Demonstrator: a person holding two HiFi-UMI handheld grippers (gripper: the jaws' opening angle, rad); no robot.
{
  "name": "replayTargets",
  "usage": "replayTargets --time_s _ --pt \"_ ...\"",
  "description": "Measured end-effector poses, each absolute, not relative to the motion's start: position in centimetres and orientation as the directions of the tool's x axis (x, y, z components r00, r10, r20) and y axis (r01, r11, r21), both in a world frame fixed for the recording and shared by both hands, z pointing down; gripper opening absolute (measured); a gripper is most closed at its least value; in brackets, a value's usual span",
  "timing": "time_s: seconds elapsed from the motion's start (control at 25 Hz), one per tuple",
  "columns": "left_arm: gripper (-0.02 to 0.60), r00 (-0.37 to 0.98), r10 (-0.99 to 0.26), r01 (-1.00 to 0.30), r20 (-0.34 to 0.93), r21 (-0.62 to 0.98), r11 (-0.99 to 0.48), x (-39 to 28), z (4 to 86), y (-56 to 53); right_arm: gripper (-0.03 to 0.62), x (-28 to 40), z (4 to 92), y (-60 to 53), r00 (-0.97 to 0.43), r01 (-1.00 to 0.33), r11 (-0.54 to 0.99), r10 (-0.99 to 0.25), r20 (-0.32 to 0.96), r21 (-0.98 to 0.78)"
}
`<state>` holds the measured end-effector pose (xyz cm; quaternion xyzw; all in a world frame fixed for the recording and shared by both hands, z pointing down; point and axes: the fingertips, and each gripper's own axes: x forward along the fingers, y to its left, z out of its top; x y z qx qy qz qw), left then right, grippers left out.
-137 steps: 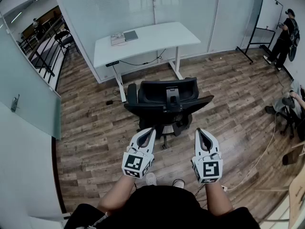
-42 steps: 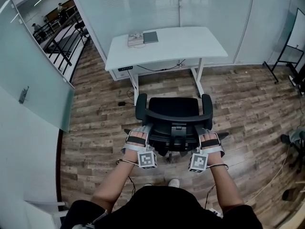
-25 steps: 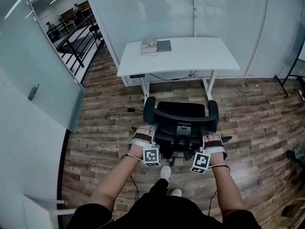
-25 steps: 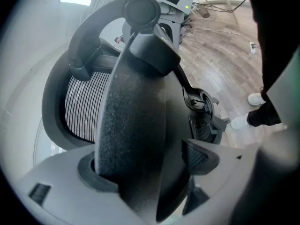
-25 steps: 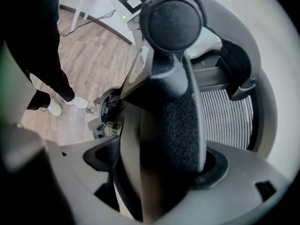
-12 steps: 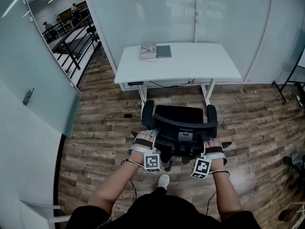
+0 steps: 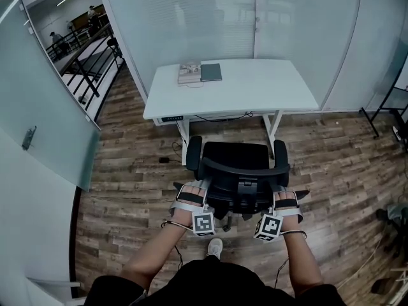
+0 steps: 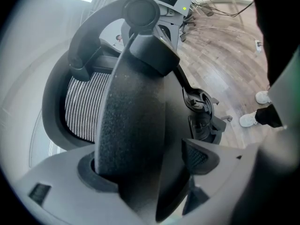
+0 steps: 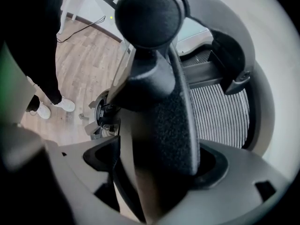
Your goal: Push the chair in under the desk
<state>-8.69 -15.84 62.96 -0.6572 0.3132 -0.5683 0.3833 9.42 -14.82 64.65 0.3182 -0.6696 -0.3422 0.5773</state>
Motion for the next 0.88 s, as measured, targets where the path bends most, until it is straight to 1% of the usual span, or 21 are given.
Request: replayTargets --time_s 0.12,0.36,0.48,0.6,0.72,0.88 --pt "0.426 0.172 -0.829 0.009 0.533 -0.842 -0.539 -8.1 63.1 -16.6 0.430 9.7 64.7 -15.9 -0.130 -0.028 0.559 -0.824 0.552 0.828" --pt "0.425 0.163 -0.844 0.023 0.511 -0.857 -0.515 -7.9 63.1 -19.4 0.430 10.0 64.0 -18.6 -0.122 -0.039 0.517 -0.852 0.510 0.855" --pt "0.425 0.175 -0.824 0.007 0.539 -0.837 -0.547 -7.7 63.3 -20.7 0.430 10.1 64.4 -20.4 -0.123 -0.038 0.520 -0.850 0.512 0.853" --pt "0.426 0.151 -0.834 0.034 0.531 -0.846 -0.532 -7.8 63.7 -22.2 0.430 10.4 64.8 -21.8 -0.130 -0.029 0.529 -0.843 0.521 0.848" --pt "0.426 0.138 -0.831 0.034 0.538 -0.842 -0.539 -7.4 63.8 -23.6 0.430 10.9 64.3 -23.5 -0.133 -0.024 0.534 -0.840 0.527 0.845" --pt "0.426 0.167 -0.829 0.005 0.534 -0.841 -0.540 -6.8 63.5 -25.8 0.430 11.0 65.0 -26.1 -0.148 -0.031 0.535 -0.838 0.525 0.845"
